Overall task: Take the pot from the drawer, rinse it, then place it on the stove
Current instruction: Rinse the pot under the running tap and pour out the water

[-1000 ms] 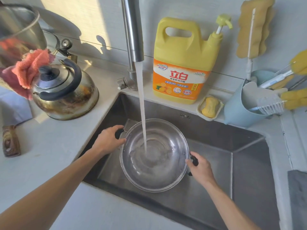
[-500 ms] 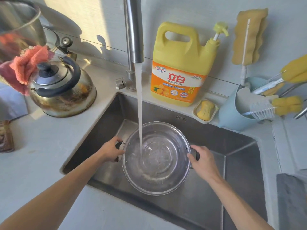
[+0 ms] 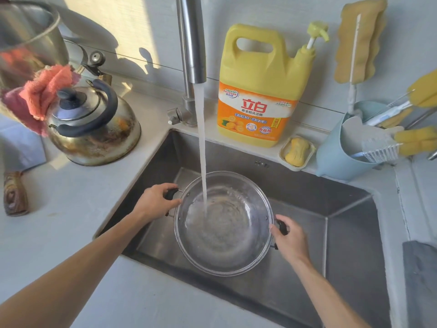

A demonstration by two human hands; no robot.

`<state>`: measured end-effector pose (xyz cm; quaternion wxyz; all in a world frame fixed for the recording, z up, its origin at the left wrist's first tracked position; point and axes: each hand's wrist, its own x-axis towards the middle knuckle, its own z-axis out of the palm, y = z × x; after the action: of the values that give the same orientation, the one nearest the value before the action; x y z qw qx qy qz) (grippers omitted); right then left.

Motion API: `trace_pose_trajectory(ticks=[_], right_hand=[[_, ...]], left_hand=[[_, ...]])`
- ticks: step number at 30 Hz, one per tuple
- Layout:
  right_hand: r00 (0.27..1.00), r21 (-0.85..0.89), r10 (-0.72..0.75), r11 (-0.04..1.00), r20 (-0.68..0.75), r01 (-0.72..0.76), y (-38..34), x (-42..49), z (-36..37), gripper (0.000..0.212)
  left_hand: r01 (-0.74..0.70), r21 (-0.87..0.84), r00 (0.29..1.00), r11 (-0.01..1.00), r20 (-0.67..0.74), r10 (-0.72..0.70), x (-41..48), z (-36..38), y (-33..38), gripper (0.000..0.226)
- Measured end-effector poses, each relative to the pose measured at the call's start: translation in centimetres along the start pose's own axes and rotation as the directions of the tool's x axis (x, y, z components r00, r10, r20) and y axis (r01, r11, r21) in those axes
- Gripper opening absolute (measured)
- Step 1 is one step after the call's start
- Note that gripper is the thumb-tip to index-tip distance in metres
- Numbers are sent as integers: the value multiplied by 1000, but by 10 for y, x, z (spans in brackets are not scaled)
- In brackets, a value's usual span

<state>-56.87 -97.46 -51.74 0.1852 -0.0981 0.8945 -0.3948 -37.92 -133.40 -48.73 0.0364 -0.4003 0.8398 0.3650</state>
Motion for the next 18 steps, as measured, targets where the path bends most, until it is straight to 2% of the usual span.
trace_pose_trajectory(ticks=[3,9,14,18], right_hand=[[999,-22,45,999,23,-44,6,1,-3,25],[991,-143,87,987,106,-72,18,10,-10,24],[985,-163,56,986,163,-29,19,12,-11,31],[952,-215,47,976,304,20,27,14,-18,41]], left_hand=[[39,16,997,999,68,-40,0,5,1,56],[145,-113,980,983,154,-127,-3,16,-7,59],[72,-97,982,993,182,-54,-5,16,-12,58],[-11,-57,961,998,276,27,-2,5,-14,47]])
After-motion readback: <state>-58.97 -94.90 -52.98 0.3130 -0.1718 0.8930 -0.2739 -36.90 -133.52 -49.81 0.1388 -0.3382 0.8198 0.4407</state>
